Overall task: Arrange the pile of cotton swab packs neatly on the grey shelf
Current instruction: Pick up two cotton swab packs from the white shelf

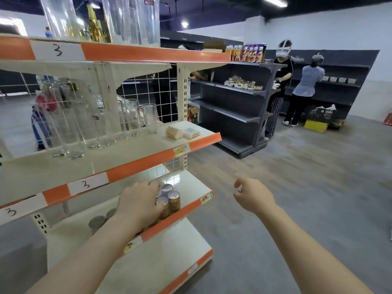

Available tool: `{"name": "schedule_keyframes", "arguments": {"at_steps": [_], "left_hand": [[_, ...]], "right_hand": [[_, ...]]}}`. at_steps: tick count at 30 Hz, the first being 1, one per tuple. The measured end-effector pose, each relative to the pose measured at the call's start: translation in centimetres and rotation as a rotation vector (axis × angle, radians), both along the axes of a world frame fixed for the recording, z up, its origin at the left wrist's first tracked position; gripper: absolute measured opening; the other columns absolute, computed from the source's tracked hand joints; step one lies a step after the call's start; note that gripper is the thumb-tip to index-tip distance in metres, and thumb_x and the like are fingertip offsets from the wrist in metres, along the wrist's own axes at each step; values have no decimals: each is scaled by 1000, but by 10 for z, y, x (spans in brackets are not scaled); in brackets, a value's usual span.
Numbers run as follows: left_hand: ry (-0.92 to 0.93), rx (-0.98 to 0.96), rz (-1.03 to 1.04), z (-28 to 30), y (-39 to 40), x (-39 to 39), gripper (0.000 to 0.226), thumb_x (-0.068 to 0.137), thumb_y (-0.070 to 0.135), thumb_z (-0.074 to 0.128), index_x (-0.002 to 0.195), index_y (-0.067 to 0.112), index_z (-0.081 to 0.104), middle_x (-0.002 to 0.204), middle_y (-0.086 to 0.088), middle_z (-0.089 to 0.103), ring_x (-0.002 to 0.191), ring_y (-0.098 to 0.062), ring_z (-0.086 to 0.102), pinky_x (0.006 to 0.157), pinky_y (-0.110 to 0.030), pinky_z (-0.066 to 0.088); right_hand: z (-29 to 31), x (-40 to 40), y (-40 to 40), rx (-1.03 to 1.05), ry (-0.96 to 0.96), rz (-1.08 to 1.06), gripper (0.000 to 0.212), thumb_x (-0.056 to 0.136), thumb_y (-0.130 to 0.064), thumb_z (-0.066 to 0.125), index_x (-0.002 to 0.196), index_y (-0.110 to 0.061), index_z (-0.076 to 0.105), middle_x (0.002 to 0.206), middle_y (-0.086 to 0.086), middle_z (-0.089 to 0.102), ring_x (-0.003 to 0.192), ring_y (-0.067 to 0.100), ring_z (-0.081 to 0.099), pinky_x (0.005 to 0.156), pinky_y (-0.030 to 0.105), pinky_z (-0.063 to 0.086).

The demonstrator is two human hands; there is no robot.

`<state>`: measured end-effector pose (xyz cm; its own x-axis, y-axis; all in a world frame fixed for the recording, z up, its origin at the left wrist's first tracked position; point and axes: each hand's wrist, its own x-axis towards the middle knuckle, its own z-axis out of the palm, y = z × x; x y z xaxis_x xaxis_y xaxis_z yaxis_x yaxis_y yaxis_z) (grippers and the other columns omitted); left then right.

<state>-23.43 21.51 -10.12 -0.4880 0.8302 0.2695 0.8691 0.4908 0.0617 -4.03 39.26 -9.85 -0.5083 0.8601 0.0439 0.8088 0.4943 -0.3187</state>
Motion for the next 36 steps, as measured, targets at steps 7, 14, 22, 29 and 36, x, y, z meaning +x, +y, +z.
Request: {"name": "schedule_keyframes", "arguments": {"at_steps": [7,14,22,29,36], "left_hand": [[48,-36,75,-4,74,-38,49,88,44,44,132,24,35,128,2,44,117,-20,42,92,-31,35],[-15,-22,204,-2,145,-74,57,90,52,41,137,22,33,136,-2,38,127,-24,33,103,-35,26],[-100,69,275,-12,198,-108,57,93,50,34,143,20,28,144,-1,35,131,-21,29,106,-34,21],[-120,90,333,-15,229,-158,70,88,53,45,144,15,27,142,-7,39,130,-27,33,104,-39,27],[-242,4,191,-20,253,-205,78,86,51,51,146,37,3,148,-3,23,135,-26,20,107,-41,21]], "right_hand": [[-5,-49,84,29,29,29,34,87,-19,43,119,-21,53,118,1,57,106,22,53,71,27,40],[-6,-110,161,94,131,122,37,87,-24,47,123,-17,51,119,4,55,109,21,51,75,28,38],[-8,-168,214,134,183,215,37,87,-29,51,120,-13,52,120,8,54,111,26,49,82,34,42],[-13,-209,254,81,186,223,41,87,-28,52,126,-18,49,124,5,51,117,24,45,93,35,38],[-15,-252,274,25,147,284,54,82,-35,57,132,-21,44,129,4,48,120,22,43,94,32,32]]}}
